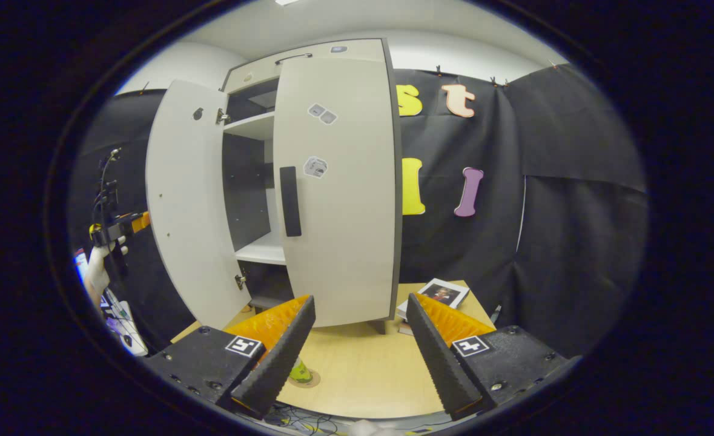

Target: Grasp the bottle in the cabinet with the left hand and place it on the coaster, then close the right door with the right hand and the left door with the left hand.

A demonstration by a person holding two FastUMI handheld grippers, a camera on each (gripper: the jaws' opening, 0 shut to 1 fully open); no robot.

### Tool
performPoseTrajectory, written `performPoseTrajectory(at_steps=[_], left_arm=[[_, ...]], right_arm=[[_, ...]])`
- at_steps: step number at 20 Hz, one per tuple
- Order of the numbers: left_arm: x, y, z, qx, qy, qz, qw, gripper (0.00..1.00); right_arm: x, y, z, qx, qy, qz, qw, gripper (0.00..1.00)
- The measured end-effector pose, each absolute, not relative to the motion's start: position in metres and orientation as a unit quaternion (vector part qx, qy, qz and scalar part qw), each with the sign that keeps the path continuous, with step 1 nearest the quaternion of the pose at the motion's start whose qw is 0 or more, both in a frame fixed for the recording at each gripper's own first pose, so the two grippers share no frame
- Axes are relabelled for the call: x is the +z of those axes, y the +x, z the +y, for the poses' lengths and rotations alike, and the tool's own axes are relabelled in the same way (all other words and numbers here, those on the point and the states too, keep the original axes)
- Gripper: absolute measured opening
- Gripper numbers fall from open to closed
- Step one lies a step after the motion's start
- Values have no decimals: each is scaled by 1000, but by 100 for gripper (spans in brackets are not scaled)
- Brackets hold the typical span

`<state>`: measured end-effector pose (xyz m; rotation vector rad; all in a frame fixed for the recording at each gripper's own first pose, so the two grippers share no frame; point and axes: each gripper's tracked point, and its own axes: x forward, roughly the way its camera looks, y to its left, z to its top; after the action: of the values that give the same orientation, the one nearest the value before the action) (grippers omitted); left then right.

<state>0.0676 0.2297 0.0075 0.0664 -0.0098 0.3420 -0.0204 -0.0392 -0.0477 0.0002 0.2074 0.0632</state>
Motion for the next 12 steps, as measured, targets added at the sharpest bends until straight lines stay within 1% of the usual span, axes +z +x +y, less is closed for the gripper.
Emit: performPoseTrajectory(at_steps=[2,3,4,8,9,10,12], left_arm=[[8,67,225,173,32,-5,984,89],[9,66,221,171,32,-6,985,84],[10,66,216,169,32,-7,985,89],[11,64,186,147,32,-6,989,89],[12,65,176,140,32,-7,990,84],[12,66,168,133,31,-9,991,89],[12,70,148,119,29,-11,992,89]], right_arm=[[-42,-21,-36,39,-1,96,995,100],[-40,-22,-35,43,-2,93,995,99],[-41,-22,-33,47,-3,92,995,99],[-43,-25,-36,57,-1,91,994,99],[-43,-24,-40,56,-2,90,994,99],[-42,-22,-43,55,-3,88,995,99],[-42,-18,-49,55,-4,89,995,99]])
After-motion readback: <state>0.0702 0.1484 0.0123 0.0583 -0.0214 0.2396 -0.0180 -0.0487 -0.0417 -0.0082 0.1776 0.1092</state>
